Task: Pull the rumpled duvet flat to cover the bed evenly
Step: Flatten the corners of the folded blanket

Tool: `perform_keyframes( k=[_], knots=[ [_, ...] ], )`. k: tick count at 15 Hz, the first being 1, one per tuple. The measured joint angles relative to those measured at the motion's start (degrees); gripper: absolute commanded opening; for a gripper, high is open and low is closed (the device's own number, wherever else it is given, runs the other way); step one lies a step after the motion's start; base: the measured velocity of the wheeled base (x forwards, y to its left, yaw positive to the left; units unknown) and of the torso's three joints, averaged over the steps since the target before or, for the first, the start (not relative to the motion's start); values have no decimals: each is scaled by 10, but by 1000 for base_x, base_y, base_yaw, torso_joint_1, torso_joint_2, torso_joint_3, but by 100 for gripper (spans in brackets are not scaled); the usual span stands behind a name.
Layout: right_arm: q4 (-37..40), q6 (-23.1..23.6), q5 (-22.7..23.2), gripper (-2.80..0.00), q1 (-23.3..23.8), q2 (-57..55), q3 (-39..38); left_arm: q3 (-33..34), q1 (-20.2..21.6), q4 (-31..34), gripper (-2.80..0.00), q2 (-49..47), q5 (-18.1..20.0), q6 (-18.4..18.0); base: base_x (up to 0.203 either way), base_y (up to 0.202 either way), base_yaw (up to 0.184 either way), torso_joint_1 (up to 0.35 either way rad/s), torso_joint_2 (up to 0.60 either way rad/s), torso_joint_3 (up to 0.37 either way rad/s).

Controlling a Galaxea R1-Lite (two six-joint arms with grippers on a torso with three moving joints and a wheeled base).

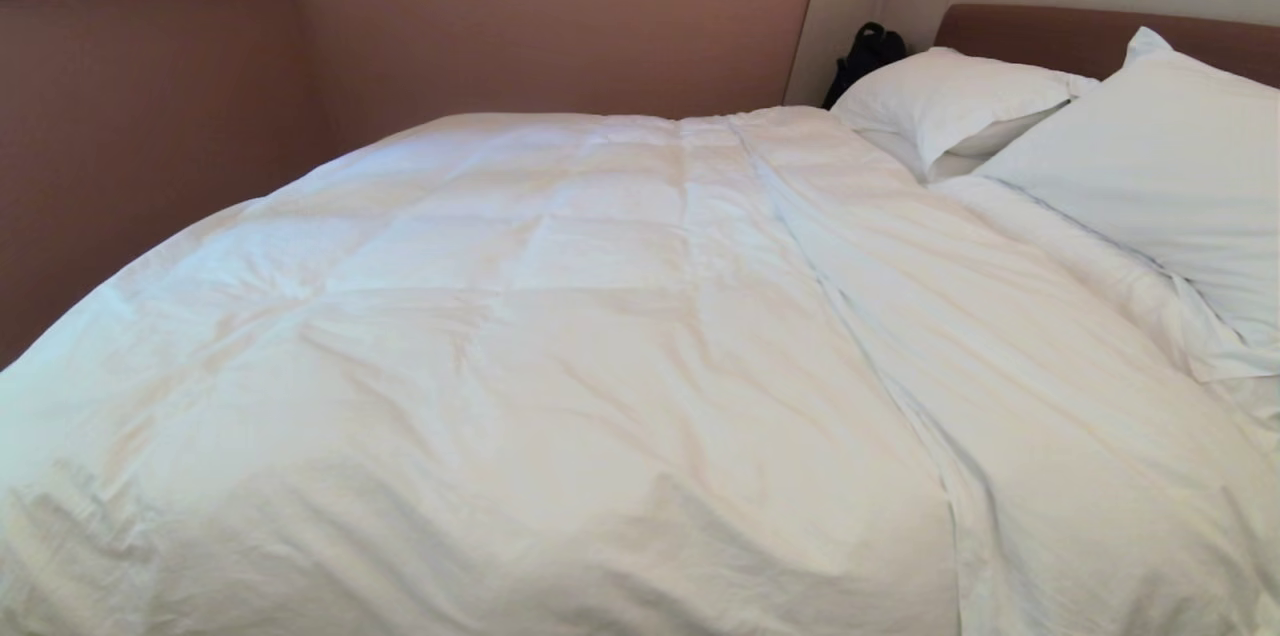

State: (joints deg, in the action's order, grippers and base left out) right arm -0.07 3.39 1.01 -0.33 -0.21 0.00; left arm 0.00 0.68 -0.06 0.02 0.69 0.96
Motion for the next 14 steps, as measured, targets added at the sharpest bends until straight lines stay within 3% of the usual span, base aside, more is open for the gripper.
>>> perform_keyframes(
  k=[14],
  knots=[
    [0,0,0,-280,0,0,0,0,0,0,-280,0,1,-2,0,0,0,0,0,0]
  ],
)
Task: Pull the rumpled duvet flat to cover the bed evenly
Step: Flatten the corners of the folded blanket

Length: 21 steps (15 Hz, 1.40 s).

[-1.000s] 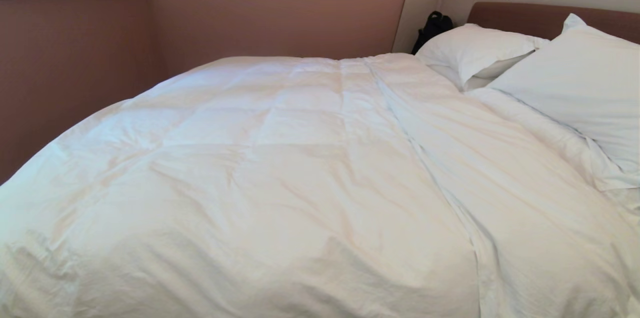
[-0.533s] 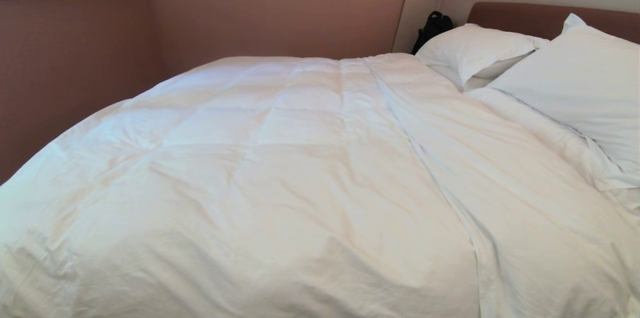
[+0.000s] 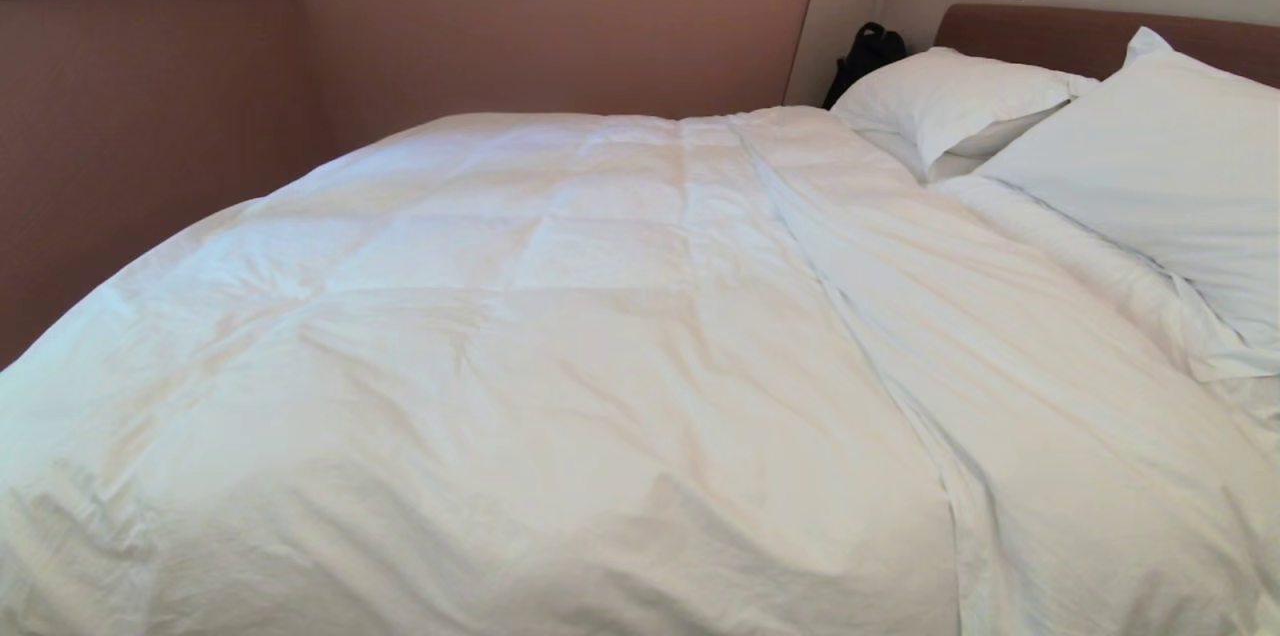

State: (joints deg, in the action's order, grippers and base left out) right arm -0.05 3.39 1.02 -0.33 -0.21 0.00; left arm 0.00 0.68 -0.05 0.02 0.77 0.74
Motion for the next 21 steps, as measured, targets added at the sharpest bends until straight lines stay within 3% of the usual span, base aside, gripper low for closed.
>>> perform_keyframes(
  k=[21],
  knots=[
    [0,0,0,-280,0,0,0,0,0,0,-280,0,0,1,0,0,0,0,0,0]
  ],
)
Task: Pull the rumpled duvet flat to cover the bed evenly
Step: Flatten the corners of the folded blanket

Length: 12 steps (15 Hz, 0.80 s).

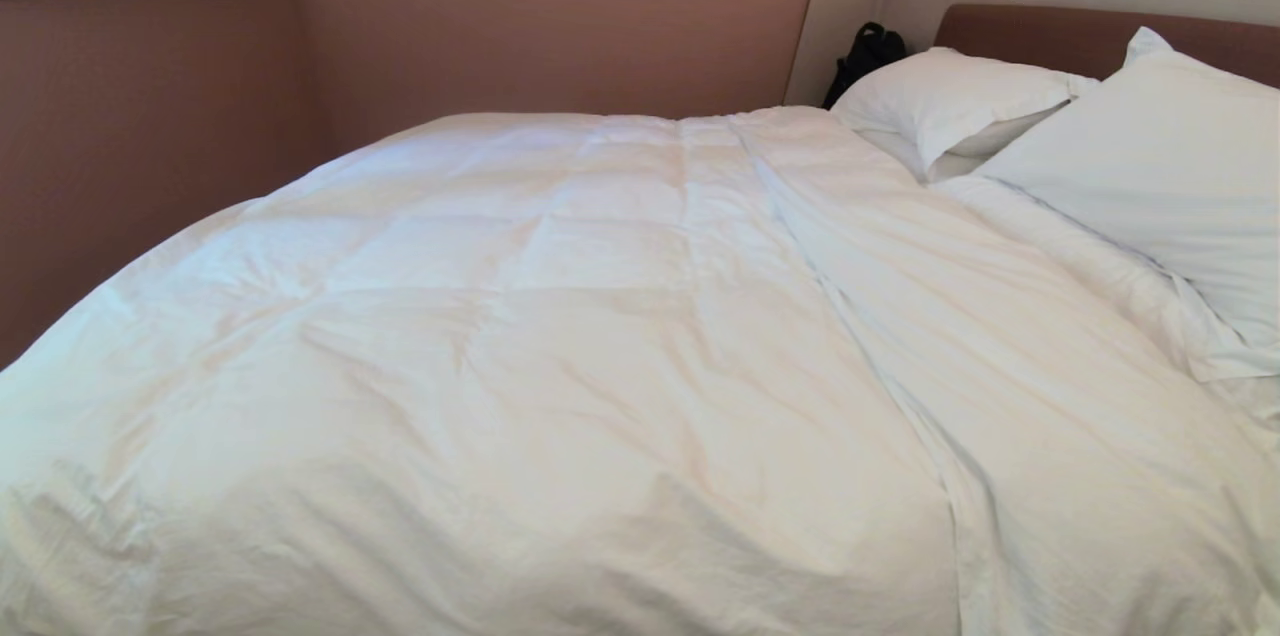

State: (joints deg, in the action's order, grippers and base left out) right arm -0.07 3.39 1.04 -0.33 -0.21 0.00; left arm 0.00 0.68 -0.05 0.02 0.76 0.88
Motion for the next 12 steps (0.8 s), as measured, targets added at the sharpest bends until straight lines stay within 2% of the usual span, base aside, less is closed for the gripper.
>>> perform_keyframes(
  k=[5,12],
  knots=[
    [0,0,0,-280,0,0,0,0,0,0,-280,0,0,-1,0,0,0,0,0,0],
    [0,0,0,-280,0,0,0,0,0,0,-280,0,1,-1,1,181,-1,4,2,2]
  ],
)
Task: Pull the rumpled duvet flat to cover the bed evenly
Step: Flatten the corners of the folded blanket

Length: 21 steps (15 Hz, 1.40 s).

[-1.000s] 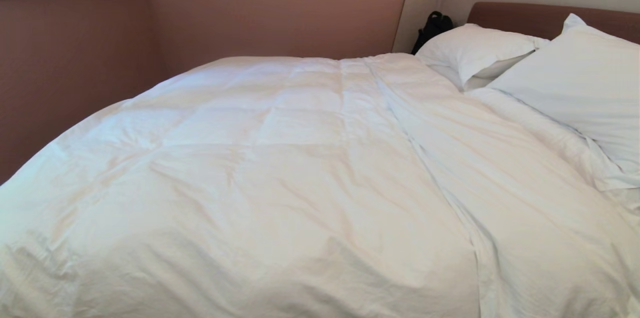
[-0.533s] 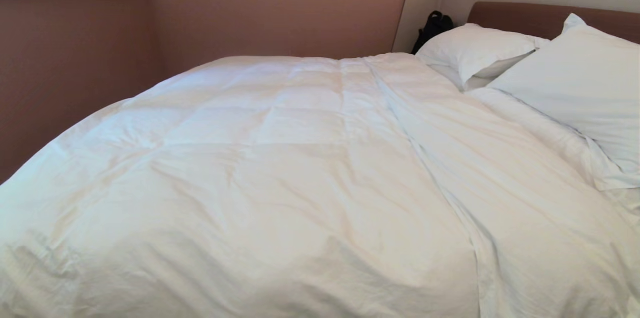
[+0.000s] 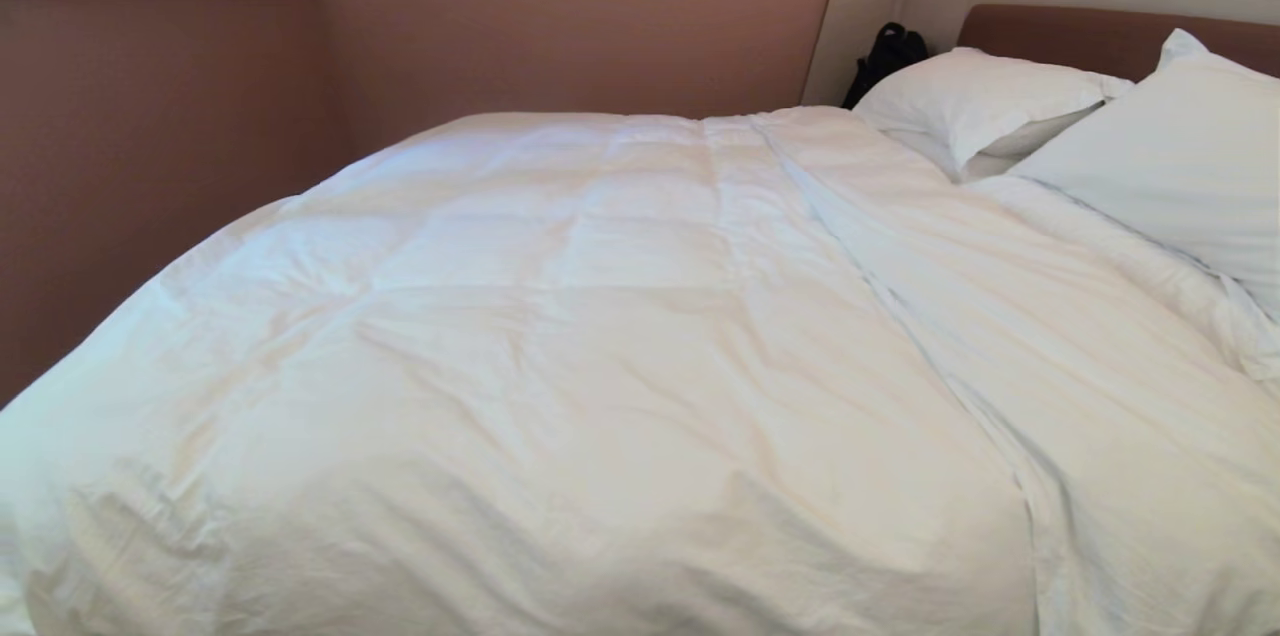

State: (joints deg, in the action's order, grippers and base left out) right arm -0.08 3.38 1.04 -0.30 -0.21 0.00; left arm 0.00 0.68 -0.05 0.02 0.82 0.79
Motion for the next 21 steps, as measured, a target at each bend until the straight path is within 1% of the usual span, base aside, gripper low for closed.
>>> perform_keyframes(
  k=[21],
  knots=[
    [0,0,0,-280,0,0,0,0,0,0,-280,0,0,0,0,194,0,2,4,2]
  ],
)
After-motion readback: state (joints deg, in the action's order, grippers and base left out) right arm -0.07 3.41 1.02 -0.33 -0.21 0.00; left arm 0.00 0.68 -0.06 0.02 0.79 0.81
